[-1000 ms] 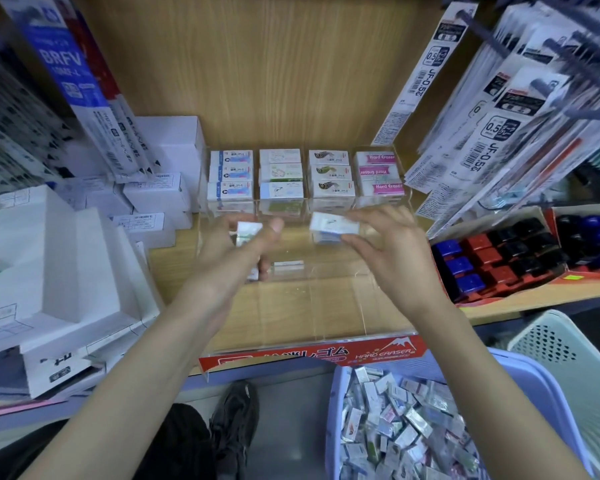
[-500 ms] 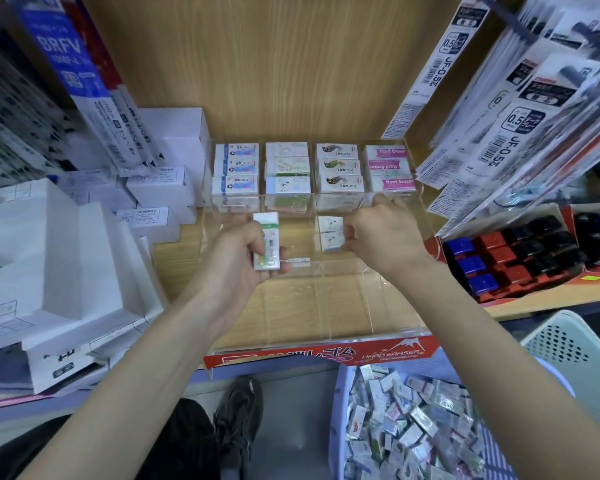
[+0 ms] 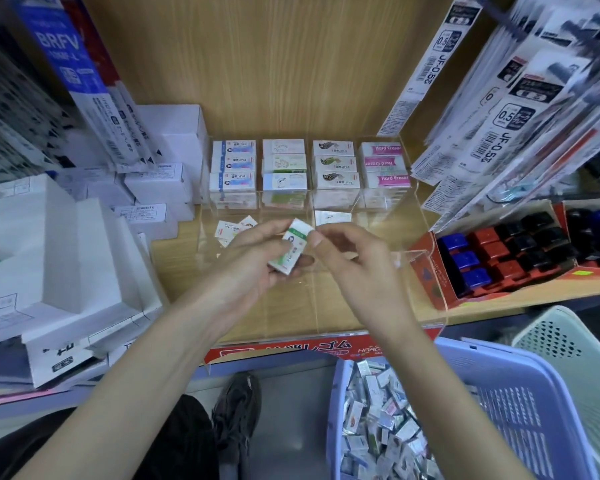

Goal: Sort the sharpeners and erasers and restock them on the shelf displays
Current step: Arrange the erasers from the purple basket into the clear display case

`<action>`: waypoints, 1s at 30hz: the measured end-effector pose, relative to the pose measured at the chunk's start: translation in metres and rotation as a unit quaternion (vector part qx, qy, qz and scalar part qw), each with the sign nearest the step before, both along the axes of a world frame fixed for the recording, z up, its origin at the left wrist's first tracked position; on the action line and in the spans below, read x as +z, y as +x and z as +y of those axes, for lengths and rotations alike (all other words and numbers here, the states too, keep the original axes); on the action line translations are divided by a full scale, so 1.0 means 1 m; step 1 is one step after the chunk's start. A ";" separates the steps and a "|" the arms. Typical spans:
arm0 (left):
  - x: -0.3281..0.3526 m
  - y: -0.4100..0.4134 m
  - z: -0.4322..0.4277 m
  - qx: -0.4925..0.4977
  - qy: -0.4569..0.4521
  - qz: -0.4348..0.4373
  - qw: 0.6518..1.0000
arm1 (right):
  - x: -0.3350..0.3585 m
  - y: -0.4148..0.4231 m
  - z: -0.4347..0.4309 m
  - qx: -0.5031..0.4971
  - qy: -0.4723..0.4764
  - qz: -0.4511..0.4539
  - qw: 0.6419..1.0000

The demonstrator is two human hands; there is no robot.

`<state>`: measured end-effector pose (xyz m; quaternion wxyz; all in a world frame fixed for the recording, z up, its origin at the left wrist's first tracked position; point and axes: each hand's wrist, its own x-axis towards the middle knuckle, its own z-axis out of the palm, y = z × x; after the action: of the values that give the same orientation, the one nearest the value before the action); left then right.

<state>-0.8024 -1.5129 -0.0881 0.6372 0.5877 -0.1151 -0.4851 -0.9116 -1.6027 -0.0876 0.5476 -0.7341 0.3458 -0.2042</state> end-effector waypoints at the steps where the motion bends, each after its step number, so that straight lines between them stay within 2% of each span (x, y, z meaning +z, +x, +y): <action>1: -0.002 -0.002 0.000 -0.024 0.015 -0.026 0.999 | -0.003 0.001 0.004 -0.029 0.053 -0.030 0.998; 4: -0.009 -0.004 0.003 -0.078 0.053 -0.103 0.990 | -0.008 -0.007 0.009 -0.095 0.184 -0.102 0.973; 6: -0.008 -0.005 0.006 -0.127 0.079 -0.164 0.975 | -0.011 -0.015 0.010 -0.086 0.189 -0.113 0.972; 9: -0.006 0.001 0.012 -0.113 0.110 -0.187 0.970 | -0.015 -0.018 0.009 -0.038 0.094 -0.076 0.992; 11: -0.003 0.013 0.016 -0.006 0.110 -0.166 0.980 | -0.016 -0.015 0.002 -0.016 0.009 -0.039 0.999; 13: -0.001 0.027 0.023 0.104 0.092 -0.130 0.982 | -0.015 -0.005 -0.010 0.033 -0.120 0.014 0.992; 15: -0.001 0.035 0.029 0.140 0.083 -0.127 0.978 | -0.019 0.010 -0.024 0.119 -0.250 0.082 0.957; 17: -0.001 0.036 0.032 0.135 0.074 -0.130 0.980 | -0.027 0.023 -0.034 0.207 -0.381 0.149 0.889; 19: 0.001 0.035 0.034 0.137 0.059 -0.135 0.980 | -0.028 0.032 -0.042 0.250 -0.473 0.161 0.829; 22: 0.005 0.038 0.035 0.153 0.042 -0.149 0.976 | -0.013 0.045 -0.051 0.306 -0.500 0.162 0.793; 25: 0.007 0.038 0.036 0.148 0.039 -0.161 0.975 | -0.004 0.062 -0.054 0.382 -0.523 0.224 0.728; 27: 0.007 0.038 0.036 0.145 0.044 -0.166 0.974 | -0.004 0.071 -0.053 0.391 -0.525 0.247 0.715; 30: 0.007 0.038 0.037 0.144 0.040 -0.168 0.974 | -0.009 0.073 -0.057 0.351 -0.516 0.251 0.740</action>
<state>-0.7641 -1.4763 -0.0815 0.6479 0.6962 -0.1153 -0.2868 -0.8390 -1.6601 -0.0963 0.0115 -0.9984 0.0302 0.0473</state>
